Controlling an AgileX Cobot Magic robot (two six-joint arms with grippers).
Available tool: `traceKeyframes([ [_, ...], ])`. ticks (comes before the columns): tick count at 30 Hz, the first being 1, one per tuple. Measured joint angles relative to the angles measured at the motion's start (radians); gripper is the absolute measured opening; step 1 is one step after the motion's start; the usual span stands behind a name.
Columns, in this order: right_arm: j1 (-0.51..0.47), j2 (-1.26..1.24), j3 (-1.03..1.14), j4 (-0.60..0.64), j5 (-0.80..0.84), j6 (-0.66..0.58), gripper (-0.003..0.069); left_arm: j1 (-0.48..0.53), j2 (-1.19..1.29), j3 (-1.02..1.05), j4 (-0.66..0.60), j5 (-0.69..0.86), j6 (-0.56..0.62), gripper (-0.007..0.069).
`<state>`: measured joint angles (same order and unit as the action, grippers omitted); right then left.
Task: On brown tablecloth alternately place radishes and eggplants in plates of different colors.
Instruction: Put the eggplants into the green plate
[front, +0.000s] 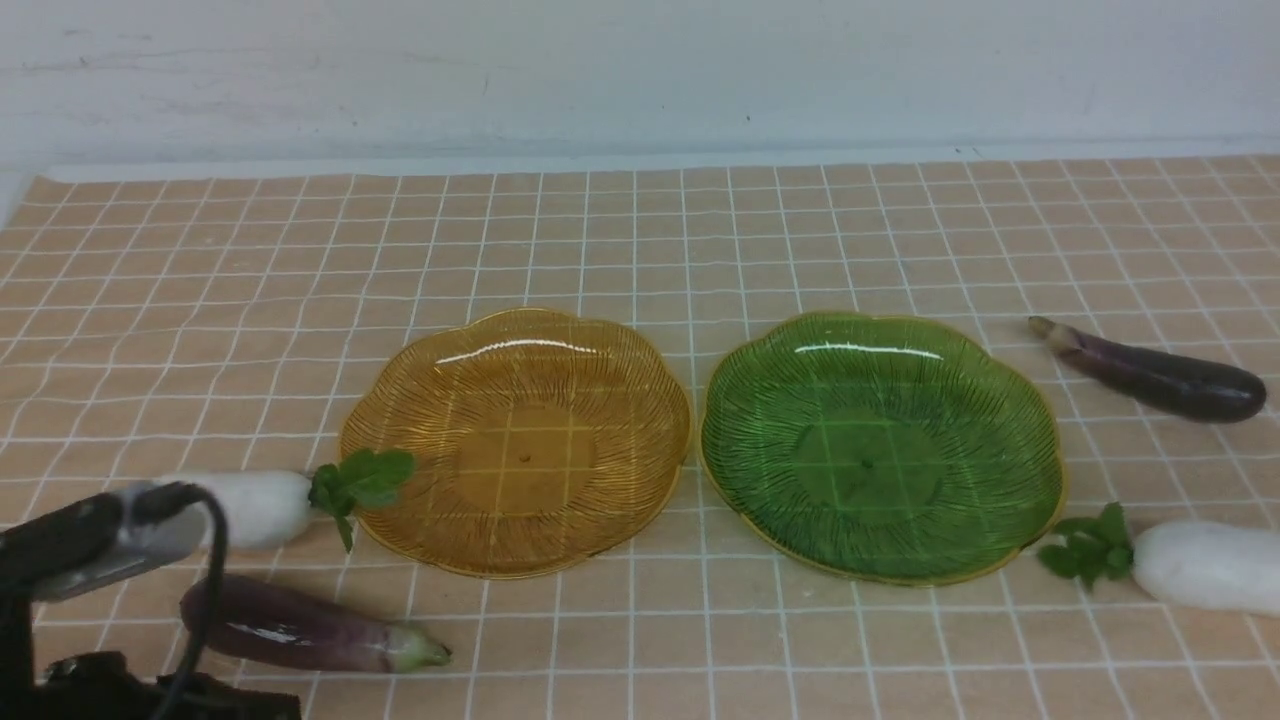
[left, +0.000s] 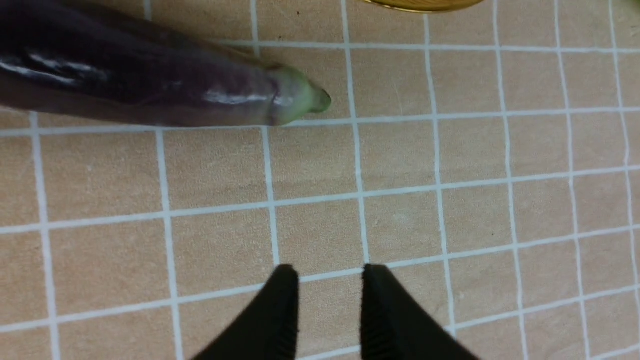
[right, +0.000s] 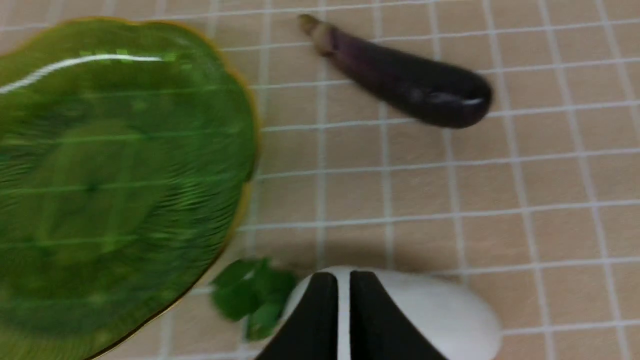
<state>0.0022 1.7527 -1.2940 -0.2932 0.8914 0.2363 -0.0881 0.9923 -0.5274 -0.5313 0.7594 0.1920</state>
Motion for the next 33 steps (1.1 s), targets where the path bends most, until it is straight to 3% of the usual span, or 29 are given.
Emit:
traceKeyframes([
  [4,0.000,0.321,-0.348,0.036,0.284,-0.116,0.0344,0.000,0.000,-0.001,0.005,0.000,0.002,0.0311],
  [10,0.000,0.383,-0.436,0.127,0.322,-0.212,0.0318,0.000,0.000,-0.001,0.007,0.010,0.002,0.0441],
  [18,-0.008,0.364,-0.447,0.075,0.330,-0.278,0.0288,0.000,0.000,-0.001,0.020,-0.002,0.003,0.0463],
  [22,-0.010,0.389,-0.447,0.041,0.286,-0.375,0.0318,0.000,0.000,-0.001,0.021,-0.010,0.003,0.0463],
  [24,-0.007,0.403,-0.447,0.041,0.248,-0.438,0.0367,0.000,0.000,-0.001,0.021,-0.012,0.003,0.0463],
  [26,0.000,0.421,-0.447,0.045,0.186,-0.501,0.0461,0.000,0.000,-0.001,0.021,-0.017,0.003,0.0463],
  [29,0.003,0.438,-0.447,0.045,0.147,-0.525,0.0558,0.000,0.000,-0.001,0.023,-0.019,0.006,0.0463],
  [33,0.003,0.487,-0.447,-0.007,0.140,-0.538,0.0589,0.000,0.000,-0.001,0.024,-0.019,0.006,0.0463],
])
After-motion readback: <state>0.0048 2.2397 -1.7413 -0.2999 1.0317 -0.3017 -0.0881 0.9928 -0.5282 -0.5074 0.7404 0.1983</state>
